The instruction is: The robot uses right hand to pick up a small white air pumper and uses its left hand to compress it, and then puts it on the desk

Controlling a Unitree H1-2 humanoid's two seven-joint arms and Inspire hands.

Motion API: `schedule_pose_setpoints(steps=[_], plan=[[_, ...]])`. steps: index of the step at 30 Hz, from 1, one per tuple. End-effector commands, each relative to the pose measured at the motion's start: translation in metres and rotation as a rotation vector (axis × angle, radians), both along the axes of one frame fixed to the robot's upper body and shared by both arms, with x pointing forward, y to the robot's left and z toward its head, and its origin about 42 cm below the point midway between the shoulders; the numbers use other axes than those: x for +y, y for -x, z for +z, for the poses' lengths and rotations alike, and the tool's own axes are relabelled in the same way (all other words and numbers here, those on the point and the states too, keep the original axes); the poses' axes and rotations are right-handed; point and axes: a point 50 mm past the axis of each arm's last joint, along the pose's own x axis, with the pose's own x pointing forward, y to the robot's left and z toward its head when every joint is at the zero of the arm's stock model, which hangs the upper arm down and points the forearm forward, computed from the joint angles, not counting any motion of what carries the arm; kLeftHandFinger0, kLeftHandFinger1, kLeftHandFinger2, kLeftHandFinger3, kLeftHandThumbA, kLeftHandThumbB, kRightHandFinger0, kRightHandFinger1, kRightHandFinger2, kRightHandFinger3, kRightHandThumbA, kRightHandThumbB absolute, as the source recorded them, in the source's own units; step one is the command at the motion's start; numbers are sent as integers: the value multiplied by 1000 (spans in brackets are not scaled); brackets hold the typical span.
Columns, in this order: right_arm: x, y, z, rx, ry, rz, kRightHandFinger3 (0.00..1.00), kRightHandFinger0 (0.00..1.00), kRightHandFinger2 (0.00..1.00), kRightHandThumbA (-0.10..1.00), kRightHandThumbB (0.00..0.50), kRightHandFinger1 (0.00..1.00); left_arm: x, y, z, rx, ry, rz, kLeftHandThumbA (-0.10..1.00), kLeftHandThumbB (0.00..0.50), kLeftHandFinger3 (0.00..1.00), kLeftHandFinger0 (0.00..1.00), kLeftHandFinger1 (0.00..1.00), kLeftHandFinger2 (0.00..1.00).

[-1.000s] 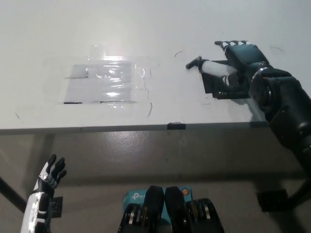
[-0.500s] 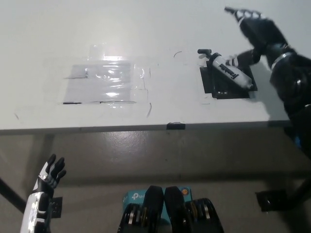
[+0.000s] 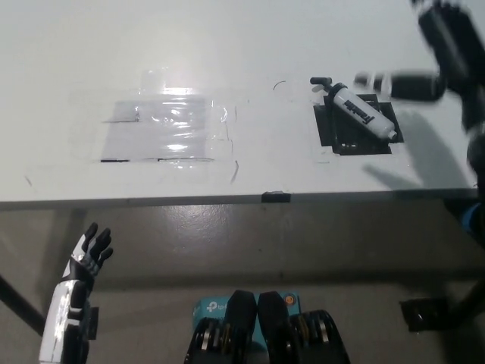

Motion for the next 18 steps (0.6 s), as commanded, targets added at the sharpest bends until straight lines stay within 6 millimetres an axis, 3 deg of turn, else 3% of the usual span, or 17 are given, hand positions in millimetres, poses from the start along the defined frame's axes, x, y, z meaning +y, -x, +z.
schedule_pose_setpoints(steps=[1, 2, 4, 7, 11, 14, 18], plan=[[11, 132, -6, -304, -395, 231, 1000, 1000, 1000, 1000, 239, 1000, -6, -20, 9, -66, -1, -67, 1000, 225, 1000, 1000, 1000, 1000], [14, 138, -24, -263, -434, 217, 1000, 1000, 1000, 1000, 226, 1000, -7, -20, 7, -64, 4, -67, 1000, 222, 1000, 1000, 1000, 1000], [17, 142, -39, -222, -466, 198, 1000, 1000, 1000, 1000, 232, 1000, -8, -21, 5, -66, 4, -66, 1000, 219, 1000, 1000, 1000, 1000], [22, 142, -72, -129, -564, 212, 1000, 1000, 1000, 1000, 205, 1000, -8, -22, 1, -58, 9, -57, 1000, 229, 1000, 1000, 1000, 1000], [29, 139, -108, -55, -586, 176, 1000, 1000, 1000, 1000, 181, 1000, -4, -23, -2, -44, 15, -42, 1000, 205, 1000, 1000, 1000, 1000], [32, 133, -130, 8, -569, 152, 1000, 1000, 1000, 1000, 187, 1000, 1, -24, -4, -24, 17, -33, 1000, 202, 1000, 1000, 1000, 1000], [41, 123, -151, 85, -589, 167, 1000, 1000, 1000, 1000, 217, 1000, 8, -25, -6, 1, 21, -17, 1000, 238, 1000, 1000, 1000, 1000]])
